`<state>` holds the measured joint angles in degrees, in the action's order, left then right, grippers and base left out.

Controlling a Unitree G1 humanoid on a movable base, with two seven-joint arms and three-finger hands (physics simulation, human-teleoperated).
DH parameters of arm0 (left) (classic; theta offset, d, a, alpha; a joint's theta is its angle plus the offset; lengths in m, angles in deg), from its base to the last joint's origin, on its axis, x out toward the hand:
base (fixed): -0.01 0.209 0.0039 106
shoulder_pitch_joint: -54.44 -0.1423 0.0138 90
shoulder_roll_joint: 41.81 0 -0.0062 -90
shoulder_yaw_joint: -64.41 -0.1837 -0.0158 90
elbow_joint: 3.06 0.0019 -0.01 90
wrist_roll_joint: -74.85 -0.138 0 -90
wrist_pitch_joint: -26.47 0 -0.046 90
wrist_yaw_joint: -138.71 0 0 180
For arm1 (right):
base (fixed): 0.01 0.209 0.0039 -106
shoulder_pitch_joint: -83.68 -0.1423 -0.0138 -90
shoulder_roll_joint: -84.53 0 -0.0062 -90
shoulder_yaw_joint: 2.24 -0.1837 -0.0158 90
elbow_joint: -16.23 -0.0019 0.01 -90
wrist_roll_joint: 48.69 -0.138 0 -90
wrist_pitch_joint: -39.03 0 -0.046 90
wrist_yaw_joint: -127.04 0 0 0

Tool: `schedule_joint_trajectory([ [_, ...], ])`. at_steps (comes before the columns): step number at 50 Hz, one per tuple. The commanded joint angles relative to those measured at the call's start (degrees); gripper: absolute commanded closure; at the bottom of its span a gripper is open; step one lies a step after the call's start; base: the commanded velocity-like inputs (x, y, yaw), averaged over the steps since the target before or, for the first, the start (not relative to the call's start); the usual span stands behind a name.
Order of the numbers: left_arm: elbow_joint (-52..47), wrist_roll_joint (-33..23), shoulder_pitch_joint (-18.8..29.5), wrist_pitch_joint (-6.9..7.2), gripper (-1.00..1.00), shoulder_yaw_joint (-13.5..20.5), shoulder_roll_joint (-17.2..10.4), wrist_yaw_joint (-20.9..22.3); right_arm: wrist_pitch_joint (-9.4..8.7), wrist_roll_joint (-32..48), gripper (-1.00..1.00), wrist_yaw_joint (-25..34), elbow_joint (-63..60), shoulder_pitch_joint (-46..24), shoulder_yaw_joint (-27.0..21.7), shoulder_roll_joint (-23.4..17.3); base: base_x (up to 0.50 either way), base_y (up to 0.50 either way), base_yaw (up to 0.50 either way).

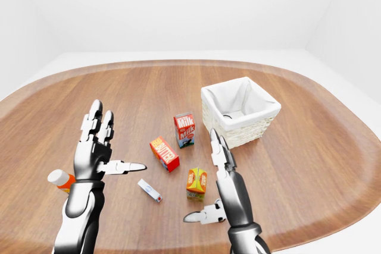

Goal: Pick up the alphabet soup and the tomato sauce, and put them in the basket.

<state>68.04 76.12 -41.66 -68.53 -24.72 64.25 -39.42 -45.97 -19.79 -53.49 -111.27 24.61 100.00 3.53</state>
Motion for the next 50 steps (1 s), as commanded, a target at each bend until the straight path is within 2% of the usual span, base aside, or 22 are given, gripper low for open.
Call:
schedule_joint_trajectory([
  [1, -0.57, -0.39, 0.29, 0.0, -1.0, 0.4, -0.1, -0.55, 0.0, 0.81, -1.0, -1.88, 1.64, 2.2, 0.71, -0.98, 0.0, 0.0, 0.0],
  [16, 0.44, -0.43, 0.51, 0.0, -1.0, 0.43, -0.12, -0.59, 0.0, 2.01, -1.0, -5.29, 6.0, 4.51, 1.85, -2.3, 0.0, 0.0, 0.0],
  [18, 0.27, -0.41, 0.58, 0.0, -1.0, 0.44, -0.12, -0.62, 0.0, 2.12, -1.0, -8.62, 12.35, 3.85, 1.49, -3.03, 0.0, 0.0, 0.0],
  [20, 0.33, -0.41, 0.6, 0.0, -1.0, 0.45, -0.13, -0.6, 0.0, 2.3, -1.0, -9.28, 14.0, 3.62, 1.23, -2.88, 0.0, 0.0, 0.0],
  [50, 0.11, -0.33, 0.64, 0.0, -1.0, 0.63, -0.19, -0.59, 0.0, 3.33, -1.0, -9.05, 14.82, 6.48, -0.15, -2.22, 0.0, 0.0, 0.0],
])
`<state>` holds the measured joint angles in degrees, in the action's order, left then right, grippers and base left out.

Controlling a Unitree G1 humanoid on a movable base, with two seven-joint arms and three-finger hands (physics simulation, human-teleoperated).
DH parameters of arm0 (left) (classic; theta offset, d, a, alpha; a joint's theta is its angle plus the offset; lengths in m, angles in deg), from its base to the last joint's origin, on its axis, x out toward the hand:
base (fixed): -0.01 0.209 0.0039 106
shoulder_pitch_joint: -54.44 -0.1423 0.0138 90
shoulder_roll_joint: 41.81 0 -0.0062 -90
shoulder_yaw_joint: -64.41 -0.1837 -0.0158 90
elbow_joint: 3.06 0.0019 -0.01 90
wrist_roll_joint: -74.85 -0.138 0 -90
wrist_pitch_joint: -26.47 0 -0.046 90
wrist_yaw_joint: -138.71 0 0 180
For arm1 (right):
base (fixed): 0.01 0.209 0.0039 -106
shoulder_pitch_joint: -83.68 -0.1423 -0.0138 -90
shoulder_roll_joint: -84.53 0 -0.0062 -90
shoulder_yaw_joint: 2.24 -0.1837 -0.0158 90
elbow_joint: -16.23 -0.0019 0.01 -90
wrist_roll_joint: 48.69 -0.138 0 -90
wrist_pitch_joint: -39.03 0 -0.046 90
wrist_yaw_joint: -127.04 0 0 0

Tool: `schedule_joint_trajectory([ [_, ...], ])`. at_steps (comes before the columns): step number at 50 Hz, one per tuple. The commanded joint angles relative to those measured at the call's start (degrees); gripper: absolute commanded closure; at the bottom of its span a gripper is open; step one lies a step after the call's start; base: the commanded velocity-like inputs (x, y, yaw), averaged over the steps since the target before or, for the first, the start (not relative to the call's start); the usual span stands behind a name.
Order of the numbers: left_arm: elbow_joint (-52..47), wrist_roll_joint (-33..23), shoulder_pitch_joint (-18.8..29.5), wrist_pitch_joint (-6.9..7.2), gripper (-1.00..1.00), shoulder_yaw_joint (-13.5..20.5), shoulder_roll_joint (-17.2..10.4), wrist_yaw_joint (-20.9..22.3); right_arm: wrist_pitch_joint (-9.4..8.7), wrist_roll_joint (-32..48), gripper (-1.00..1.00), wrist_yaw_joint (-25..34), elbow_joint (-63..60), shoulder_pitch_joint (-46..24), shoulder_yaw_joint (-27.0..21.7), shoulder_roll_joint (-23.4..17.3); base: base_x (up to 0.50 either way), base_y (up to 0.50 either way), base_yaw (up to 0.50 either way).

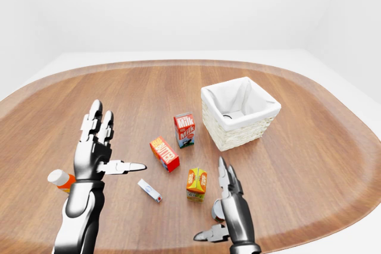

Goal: Pick up the alphabet soup and the tomato sauce, and put them in the basket.

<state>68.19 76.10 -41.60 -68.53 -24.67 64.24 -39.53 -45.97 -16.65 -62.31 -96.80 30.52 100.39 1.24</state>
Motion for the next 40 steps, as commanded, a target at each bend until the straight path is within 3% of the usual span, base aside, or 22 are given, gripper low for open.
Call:
schedule_joint_trajectory([
  [1, -0.07, -0.31, 0.6, 0.0, -1.0, 0.59, -0.17, -0.49, 0.0, 0.24, -1.0, -0.22, 0.39, 0.62, -0.6, 0.07, 0.0, 0.0, 0.0],
  [40, -0.74, -0.44, 0.5, 0.0, -1.0, 0.44, -0.1, -0.61, 0.0, -0.19, -1.0, 0.73, 9.87, -0.94, -5.11, 2.79, 0.0, 0.0, 0.0],
])
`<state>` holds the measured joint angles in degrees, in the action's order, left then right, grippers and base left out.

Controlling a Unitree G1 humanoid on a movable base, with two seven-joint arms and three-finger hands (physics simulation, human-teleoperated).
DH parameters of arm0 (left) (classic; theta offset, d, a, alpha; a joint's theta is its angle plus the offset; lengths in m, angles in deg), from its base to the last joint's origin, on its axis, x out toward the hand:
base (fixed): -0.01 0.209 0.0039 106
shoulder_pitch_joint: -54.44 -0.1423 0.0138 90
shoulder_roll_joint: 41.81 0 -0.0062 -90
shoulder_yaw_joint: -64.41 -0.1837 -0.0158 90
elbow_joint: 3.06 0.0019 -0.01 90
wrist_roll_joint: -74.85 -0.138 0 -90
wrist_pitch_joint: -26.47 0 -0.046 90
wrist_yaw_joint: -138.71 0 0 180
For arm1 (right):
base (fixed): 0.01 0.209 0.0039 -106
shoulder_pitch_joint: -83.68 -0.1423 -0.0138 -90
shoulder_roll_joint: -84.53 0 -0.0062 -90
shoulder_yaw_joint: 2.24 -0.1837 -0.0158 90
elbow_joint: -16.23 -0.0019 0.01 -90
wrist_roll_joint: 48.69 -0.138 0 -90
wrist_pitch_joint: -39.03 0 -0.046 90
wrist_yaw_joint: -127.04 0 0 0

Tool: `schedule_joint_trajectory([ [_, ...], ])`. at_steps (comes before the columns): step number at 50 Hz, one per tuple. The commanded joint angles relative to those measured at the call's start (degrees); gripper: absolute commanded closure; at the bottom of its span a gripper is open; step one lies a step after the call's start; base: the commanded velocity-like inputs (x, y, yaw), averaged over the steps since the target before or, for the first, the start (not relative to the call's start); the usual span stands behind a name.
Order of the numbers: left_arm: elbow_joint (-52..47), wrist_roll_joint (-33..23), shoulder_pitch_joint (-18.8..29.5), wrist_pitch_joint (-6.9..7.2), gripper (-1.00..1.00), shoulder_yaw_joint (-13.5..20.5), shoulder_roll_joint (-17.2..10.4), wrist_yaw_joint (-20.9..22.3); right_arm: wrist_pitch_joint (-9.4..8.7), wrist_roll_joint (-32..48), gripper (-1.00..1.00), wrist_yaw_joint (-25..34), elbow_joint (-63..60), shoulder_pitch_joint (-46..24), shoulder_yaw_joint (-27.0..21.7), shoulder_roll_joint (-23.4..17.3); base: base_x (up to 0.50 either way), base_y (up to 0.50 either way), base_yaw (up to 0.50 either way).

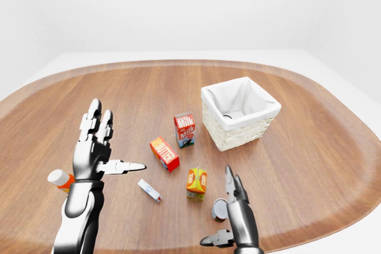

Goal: Pick up the alphabet soup and the tomato sauce, and put them in the basket.

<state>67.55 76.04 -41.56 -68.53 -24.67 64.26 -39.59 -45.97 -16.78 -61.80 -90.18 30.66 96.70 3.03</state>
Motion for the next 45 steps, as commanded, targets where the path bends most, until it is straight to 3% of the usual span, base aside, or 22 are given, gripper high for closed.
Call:
schedule_joint_trajectory([
  [1, -0.1, -0.4, 0.47, 0.0, -1.0, 0.43, -0.13, -0.52, 0.0, -0.06, -1.0, 0.15, 4.04, -1.36, -1.57, 1.06, 0.0, 0.0, 0.0],
  [28, -0.1, -0.4, 0.46, 0.0, -1.0, 0.44, -0.12, -0.53, 0.0, 0.22, -1.0, 1.31, 8.04, -4.3, -3.38, 2.62, 0.0, 0.0, 0.0],
  [31, -0.1, -0.41, 0.46, 0.0, -1.0, 0.44, -0.12, -0.53, 0.0, -0.98, -1.0, 4.49, 1.48, -2.55, -2.85, 3.15, 0.0, 0.0, 0.0],
  [45, -0.11, -0.4, 0.46, 0.0, -1.0, 0.44, -0.12, -0.54, 0.0, -0.92, -1.0, 3.08, 4.25, -4.56, -1.85, 2.31, 0.0, 0.0, 0.0],
])
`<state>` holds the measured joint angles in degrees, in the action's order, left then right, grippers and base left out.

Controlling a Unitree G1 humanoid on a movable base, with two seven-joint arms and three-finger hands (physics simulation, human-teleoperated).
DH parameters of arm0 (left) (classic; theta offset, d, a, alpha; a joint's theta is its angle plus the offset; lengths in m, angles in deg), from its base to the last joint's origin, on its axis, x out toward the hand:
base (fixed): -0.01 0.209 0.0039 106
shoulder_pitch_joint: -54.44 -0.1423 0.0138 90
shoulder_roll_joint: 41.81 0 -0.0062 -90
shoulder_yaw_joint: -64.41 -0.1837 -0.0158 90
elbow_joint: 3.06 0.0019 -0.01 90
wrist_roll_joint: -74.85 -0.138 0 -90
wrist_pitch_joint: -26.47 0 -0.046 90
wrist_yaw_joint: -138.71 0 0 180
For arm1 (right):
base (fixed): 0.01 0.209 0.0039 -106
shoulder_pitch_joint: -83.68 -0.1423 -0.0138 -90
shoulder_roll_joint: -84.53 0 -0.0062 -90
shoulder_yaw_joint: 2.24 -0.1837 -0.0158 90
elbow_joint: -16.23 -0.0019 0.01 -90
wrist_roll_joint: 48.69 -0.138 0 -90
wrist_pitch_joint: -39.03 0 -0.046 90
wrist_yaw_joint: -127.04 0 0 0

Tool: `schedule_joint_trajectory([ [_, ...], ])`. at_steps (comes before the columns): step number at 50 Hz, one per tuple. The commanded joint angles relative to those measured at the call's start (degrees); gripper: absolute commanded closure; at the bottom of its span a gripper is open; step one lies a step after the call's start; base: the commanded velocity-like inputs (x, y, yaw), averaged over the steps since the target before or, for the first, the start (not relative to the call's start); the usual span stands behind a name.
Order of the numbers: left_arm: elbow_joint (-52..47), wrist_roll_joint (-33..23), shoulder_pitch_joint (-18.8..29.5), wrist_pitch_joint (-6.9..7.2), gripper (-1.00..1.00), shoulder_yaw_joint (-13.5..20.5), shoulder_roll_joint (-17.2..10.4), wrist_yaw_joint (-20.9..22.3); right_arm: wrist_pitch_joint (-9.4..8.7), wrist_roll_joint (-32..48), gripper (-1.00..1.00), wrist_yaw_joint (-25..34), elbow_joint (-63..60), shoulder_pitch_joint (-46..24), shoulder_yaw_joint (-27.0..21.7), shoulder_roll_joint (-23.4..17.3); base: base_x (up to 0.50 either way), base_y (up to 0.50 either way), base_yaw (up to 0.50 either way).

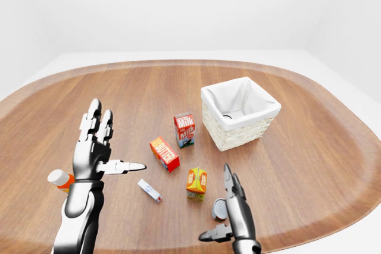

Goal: Pick up the alphabet soup and the tomato sauce, and put them in the basket.

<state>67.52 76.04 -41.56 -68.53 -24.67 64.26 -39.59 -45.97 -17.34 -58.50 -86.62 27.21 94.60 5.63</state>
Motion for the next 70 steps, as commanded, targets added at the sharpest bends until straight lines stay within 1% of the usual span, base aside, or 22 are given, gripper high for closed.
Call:
schedule_joint_trajectory([
  [1, -0.08, -0.4, 0.46, 0.0, -1.0, 0.44, -0.12, -0.54, 0.0, -0.36, -1.0, -0.23, 0.7, -1.11, 0.26, -0.29, 0.0, 0.0, 0.0],
  [17, -0.08, -0.41, 0.46, 0.0, -1.0, 0.43, -0.14, -0.53, 0.0, -0.53, -1.0, -0.58, 2.65, -1.58, 0.06, -0.18, 0.0, 0.0, 0.0],
  [25, -0.07, -0.4, 0.46, 0.0, -1.0, 0.44, -0.12, -0.55, 0.0, -0.42, -1.0, -1.67, 7.43, -3.22, -0.74, -0.21, 0.0, 0.0, 0.0],
  [37, -0.07, -0.39, 0.46, 0.0, -1.0, 0.44, -0.12, -0.55, 0.0, -0.38, -1.0, -1.51, 8.47, -3.38, -0.91, 0.17, 0.0, 0.0, 0.0],
  [47, -0.07, -0.4, 0.46, 0.0, -1.0, 0.44, -0.12, -0.53, 0.0, -0.03, -1.0, -2.21, 11.67, -4.66, -1.37, 0.33, 0.0, 0.0, 0.0],
  [52, -0.07, -0.39, 0.46, 0.0, -1.0, 0.44, -0.12, -0.55, 0.0, 0.15, -1.0, -2.69, 14.13, -5.54, -1.79, 0.37, 0.0, 0.0, 0.0],
  [70, -0.07, -0.38, 0.47, 0.0, -1.0, 0.44, -0.12, -0.53, 0.0, -0.01, -1.0, -2.58, 16.64, -6.21, -3.23, 0.65, 0.0, 0.0, 0.0],
])
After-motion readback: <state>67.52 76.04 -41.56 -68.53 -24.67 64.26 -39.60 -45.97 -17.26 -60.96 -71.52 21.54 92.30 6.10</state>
